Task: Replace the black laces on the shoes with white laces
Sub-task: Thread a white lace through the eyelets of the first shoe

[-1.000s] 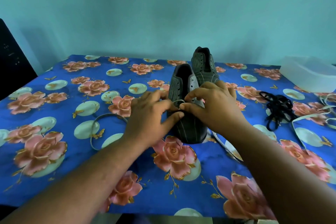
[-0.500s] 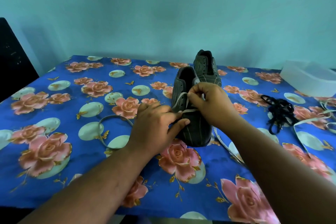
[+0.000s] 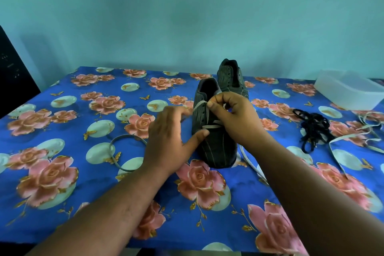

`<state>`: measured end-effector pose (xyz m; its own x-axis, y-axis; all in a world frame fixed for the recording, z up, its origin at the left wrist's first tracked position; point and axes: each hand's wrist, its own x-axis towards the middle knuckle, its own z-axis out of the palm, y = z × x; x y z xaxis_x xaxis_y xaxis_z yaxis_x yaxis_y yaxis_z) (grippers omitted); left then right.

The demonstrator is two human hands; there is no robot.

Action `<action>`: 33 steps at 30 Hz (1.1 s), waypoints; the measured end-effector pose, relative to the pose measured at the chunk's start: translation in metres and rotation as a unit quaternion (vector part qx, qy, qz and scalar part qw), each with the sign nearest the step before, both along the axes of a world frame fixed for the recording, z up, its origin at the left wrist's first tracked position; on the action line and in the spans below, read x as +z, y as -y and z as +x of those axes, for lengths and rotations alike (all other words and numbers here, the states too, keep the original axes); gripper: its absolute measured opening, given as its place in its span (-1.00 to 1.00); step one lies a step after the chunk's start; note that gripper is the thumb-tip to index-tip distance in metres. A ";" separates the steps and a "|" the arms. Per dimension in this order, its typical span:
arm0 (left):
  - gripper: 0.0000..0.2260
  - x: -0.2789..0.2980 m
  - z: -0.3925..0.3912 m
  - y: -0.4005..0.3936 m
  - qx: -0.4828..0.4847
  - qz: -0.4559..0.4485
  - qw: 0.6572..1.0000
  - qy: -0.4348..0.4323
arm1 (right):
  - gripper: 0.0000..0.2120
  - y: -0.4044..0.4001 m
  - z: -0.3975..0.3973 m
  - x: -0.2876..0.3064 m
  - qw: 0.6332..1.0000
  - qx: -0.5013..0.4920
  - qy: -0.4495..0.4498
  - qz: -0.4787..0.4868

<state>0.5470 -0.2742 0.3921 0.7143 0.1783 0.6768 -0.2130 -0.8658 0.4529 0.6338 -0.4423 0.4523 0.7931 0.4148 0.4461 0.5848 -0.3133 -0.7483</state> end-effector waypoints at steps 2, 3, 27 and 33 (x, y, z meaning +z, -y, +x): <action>-0.34 0.006 0.003 -0.001 0.001 -0.034 0.999 -0.030 | -0.91 0.004 0.000 0.001 0.999 0.022 -0.027 -0.016; -0.32 0.009 0.004 -0.002 -0.006 -0.035 0.998 -0.057 | -0.91 0.008 0.000 -0.001 0.999 0.027 -0.031 -0.023; -0.77 0.063 -0.025 -0.060 -0.018 -0.003 0.969 -0.245 | -0.78 0.086 -0.002 0.027 0.913 -0.085 0.112 -0.383; -0.80 0.047 -0.029 -0.065 0.009 -0.017 0.966 -0.259 | -0.78 0.095 -0.004 0.019 0.922 -0.104 0.062 -0.368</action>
<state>0.5182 -0.2088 0.4389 0.9519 0.2099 0.2232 0.0646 -0.8495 0.5236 0.6302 -0.5370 0.4716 0.8514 0.4859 0.1976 0.5215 -0.8246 -0.2194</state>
